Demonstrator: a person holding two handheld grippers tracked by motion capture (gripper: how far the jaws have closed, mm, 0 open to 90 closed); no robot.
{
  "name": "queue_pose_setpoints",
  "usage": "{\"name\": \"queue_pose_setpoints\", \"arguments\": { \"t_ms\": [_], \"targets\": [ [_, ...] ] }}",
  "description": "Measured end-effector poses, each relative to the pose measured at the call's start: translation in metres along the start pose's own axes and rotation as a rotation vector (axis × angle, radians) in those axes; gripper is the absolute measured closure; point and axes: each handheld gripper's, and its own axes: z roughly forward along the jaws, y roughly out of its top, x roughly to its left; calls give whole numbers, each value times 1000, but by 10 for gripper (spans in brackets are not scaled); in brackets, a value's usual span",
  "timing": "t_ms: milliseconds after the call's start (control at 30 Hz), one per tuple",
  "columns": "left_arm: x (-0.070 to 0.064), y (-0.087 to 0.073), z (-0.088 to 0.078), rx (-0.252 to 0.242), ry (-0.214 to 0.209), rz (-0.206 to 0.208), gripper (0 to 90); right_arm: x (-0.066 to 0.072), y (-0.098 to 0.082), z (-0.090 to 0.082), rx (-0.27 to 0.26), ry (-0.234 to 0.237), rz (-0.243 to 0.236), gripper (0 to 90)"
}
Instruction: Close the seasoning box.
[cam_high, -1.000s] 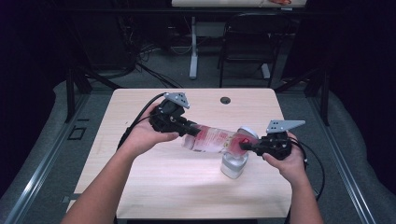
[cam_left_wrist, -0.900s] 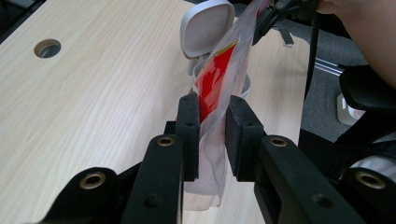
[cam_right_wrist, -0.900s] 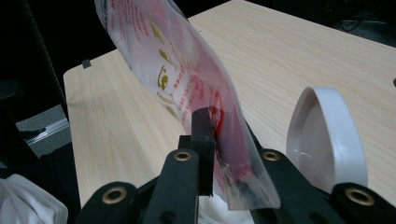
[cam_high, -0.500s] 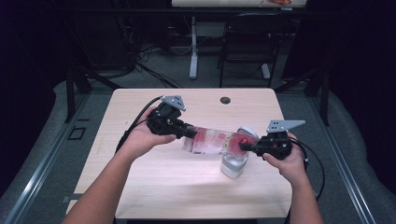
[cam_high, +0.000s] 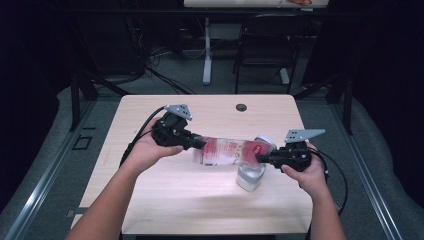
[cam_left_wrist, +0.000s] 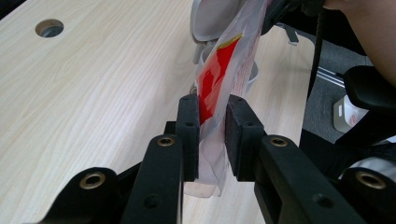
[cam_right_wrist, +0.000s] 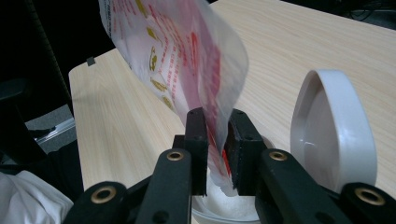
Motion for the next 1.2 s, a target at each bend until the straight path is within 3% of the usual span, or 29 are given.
{"name": "queue_pose_setpoints", "arguments": {
  "t_ms": [167,200,233,300,333,400,533,567,600,800,867,900,1100,1167,1200],
  "targets": [
    [1,-2,0,-3,1,-7,769,-3,-3,2,0,9,14,781],
    [0,-2,-1,11,26,-3,768,-4,-4,2,0,13,16,781],
    [2,-4,0,-1,0,-7,769,-5,-5,2,-3,19,20,782],
    [1,-5,0,12,25,-7,768,-6,-6,3,-7,25,27,785],
    [3,-6,1,-2,1,-11,768,-7,-6,3,-5,28,25,785],
    [3,-8,1,0,-2,-14,767,-6,-6,4,-3,30,22,785],
    [4,-11,1,0,-3,-21,766,-6,-6,5,-1,36,20,787],
    [4,-11,0,10,18,-19,766,-6,-6,5,0,39,19,788],
    [5,-12,1,-6,-7,-26,765,-7,-6,5,-2,41,19,788],
    [4,-14,2,5,21,-25,764,-6,-7,5,-8,44,19,804],
    [4,-14,2,4,21,-25,763,-6,-7,5,-8,47,19,813],
    [5,-15,3,-8,-2,-27,763,-6,-7,5,-8,48,20,816],
    [5,-18,5,-15,-9,-39,763,-8,-8,5,0,55,17,813],
    [6,-18,5,-11,-7,-36,763,-8,-9,5,-6,58,22,811],
    [5,-18,5,-1,14,-34,763,-9,-10,5,-3,66,27,806]
  ]
}}
